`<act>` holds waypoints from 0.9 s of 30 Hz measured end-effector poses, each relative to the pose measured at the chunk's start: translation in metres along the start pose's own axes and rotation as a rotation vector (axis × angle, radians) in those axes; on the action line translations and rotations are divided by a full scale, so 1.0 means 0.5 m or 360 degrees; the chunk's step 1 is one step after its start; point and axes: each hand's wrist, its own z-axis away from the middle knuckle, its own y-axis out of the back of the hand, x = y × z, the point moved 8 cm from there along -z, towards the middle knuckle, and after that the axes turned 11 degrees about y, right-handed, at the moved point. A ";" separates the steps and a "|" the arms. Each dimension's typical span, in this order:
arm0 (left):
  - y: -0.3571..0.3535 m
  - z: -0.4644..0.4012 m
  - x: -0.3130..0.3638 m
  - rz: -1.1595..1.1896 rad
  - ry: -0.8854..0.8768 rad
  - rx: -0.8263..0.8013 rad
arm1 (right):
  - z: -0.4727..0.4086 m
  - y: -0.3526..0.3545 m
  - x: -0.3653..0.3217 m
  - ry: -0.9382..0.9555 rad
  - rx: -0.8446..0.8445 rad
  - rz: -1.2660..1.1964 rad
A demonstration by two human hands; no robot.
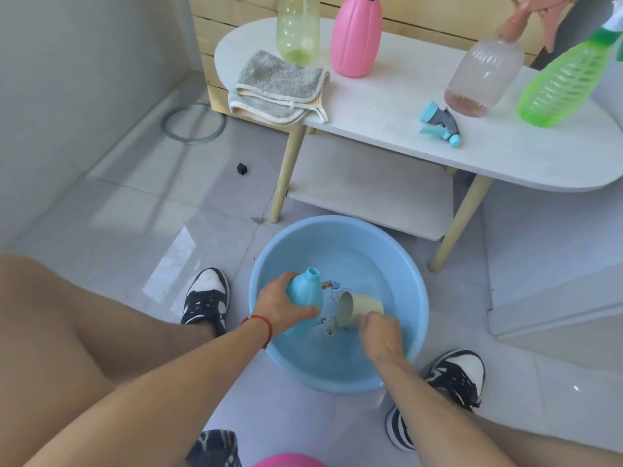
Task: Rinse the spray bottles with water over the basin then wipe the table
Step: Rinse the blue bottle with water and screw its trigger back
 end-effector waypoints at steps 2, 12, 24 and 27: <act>-0.002 -0.002 -0.003 0.0014 -0.0010 0.0010 | 0.000 0.016 0.015 -0.0089 0.0032 -0.0282; -0.004 -0.007 0.003 -0.0043 -0.0137 0.0046 | 0.014 0.129 0.023 -0.0102 0.0313 -0.1160; -0.012 -0.011 0.033 -0.0011 -0.0227 0.0053 | 0.046 0.254 -0.091 0.0367 0.0628 -0.0724; -0.015 -0.013 0.031 -0.0029 -0.0226 0.0048 | 0.055 0.261 -0.107 0.0453 0.0685 -0.0601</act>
